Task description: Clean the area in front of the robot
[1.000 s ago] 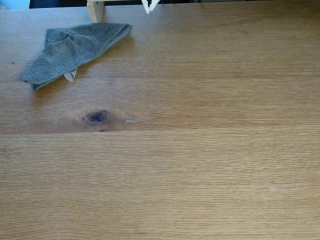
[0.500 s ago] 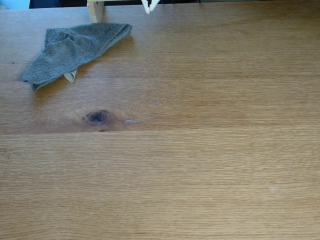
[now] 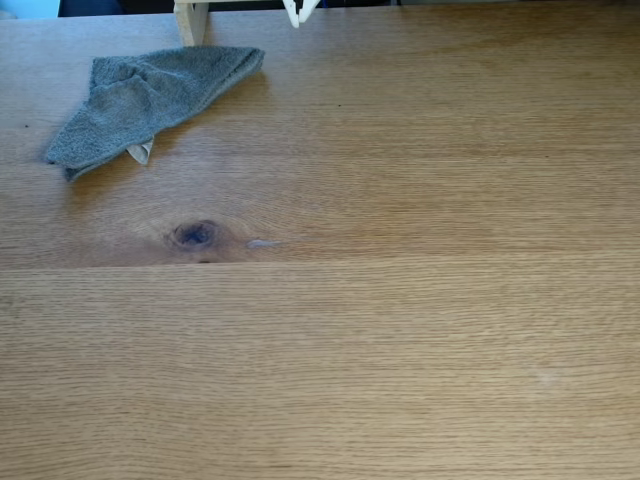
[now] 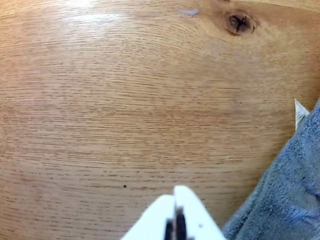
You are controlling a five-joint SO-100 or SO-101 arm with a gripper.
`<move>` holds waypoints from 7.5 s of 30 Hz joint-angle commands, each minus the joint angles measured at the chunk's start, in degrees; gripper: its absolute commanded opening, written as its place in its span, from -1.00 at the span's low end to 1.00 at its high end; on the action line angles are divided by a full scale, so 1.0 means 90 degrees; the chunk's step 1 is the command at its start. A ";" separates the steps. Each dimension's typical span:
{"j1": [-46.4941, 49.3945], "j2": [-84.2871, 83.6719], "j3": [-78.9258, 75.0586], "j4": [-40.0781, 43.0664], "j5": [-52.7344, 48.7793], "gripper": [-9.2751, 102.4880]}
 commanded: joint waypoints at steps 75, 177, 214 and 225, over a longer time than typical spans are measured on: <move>0.6816 -1.2754 -0.6064 -0.6563 -0.3242 0.06; 0.2344 -1.8184 -1.5098 -0.3477 -0.0869 -0.84; 0.0654 -1.8770 -1.5098 -0.3086 -0.1143 -0.84; 0.2295 -1.7666 -1.5098 0.0312 -0.1006 -0.84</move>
